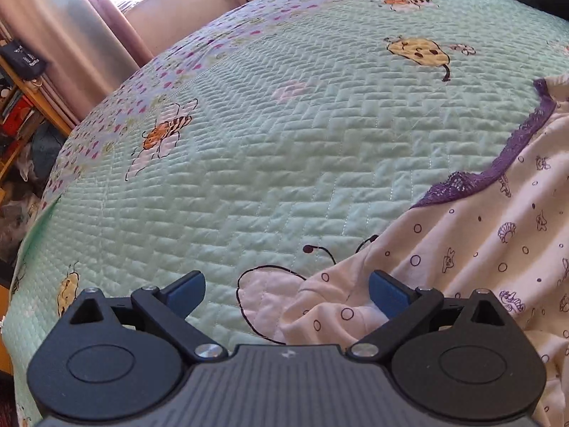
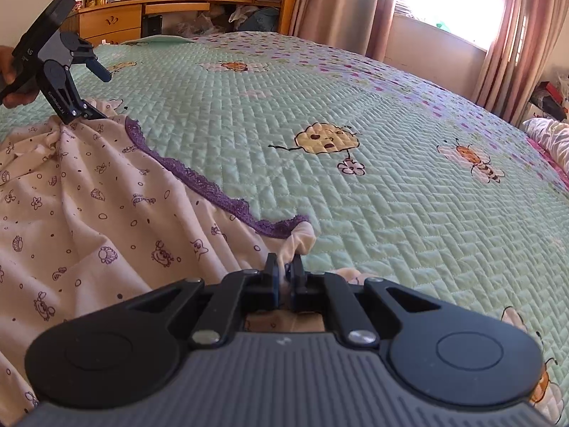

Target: Fold clothes

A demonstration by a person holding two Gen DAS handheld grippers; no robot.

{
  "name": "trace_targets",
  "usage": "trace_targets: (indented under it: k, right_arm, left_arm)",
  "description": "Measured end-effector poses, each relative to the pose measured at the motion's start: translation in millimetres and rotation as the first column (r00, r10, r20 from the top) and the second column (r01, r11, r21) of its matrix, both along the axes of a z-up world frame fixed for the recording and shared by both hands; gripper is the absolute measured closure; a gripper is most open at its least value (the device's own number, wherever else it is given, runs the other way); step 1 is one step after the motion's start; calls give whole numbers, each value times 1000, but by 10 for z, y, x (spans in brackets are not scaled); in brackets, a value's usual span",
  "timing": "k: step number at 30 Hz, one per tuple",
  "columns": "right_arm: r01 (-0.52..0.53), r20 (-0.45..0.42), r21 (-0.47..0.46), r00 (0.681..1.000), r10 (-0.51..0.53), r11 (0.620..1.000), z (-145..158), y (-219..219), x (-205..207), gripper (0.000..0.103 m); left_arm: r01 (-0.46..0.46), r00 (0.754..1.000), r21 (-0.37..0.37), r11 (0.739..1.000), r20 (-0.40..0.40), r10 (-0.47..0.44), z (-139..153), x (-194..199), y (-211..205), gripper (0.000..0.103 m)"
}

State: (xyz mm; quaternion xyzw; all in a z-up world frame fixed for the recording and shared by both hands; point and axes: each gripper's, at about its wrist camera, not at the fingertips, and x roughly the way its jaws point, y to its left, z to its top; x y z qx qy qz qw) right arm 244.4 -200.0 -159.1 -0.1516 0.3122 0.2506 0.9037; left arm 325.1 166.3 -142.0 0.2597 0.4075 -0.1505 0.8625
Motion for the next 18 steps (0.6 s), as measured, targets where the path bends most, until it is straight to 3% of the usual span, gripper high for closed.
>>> trace_targets:
  k: [1, 3, 5, 6, 11, 14, 18]
  right_arm:
    - [1, -2, 3, 1000, -1, 1000, -10, -9, 0, 96]
    - [4, -4, 5, 1000, -4, 1000, -22, -19, 5, 96]
    - [9, -3, 8, 1000, -9, 1000, -18, -16, 2, 96]
    - [13, 2, 7, 1000, -13, 1000, -8, -11, -5, 96]
    - [43, 63, -27, 997, -41, 999, 97, 32, -88, 96]
    - [66, 123, -60, 991, -59, 996, 211, 45, -157, 96]
    - [124, 211, -96, 972, -102, 988, 394, 59, -221, 96]
  left_arm:
    - [19, 1000, -11, 1000, -13, -19, -13, -14, -9, 7]
    - [59, 997, -37, 998, -38, -60, -36, -47, -32, 25]
    - [96, 992, -67, 993, -71, -101, -63, -74, -82, 87]
    - [98, 993, -53, 994, -66, -102, -81, -101, -127, 93]
    - [104, 994, 51, 993, 13, -105, -92, -357, -303, 98]
    - [58, 991, 91, 994, 118, -68, 34, -542, -323, 99]
    - [-19, 965, 100, 995, 261, -8, 338, -668, -299, 99]
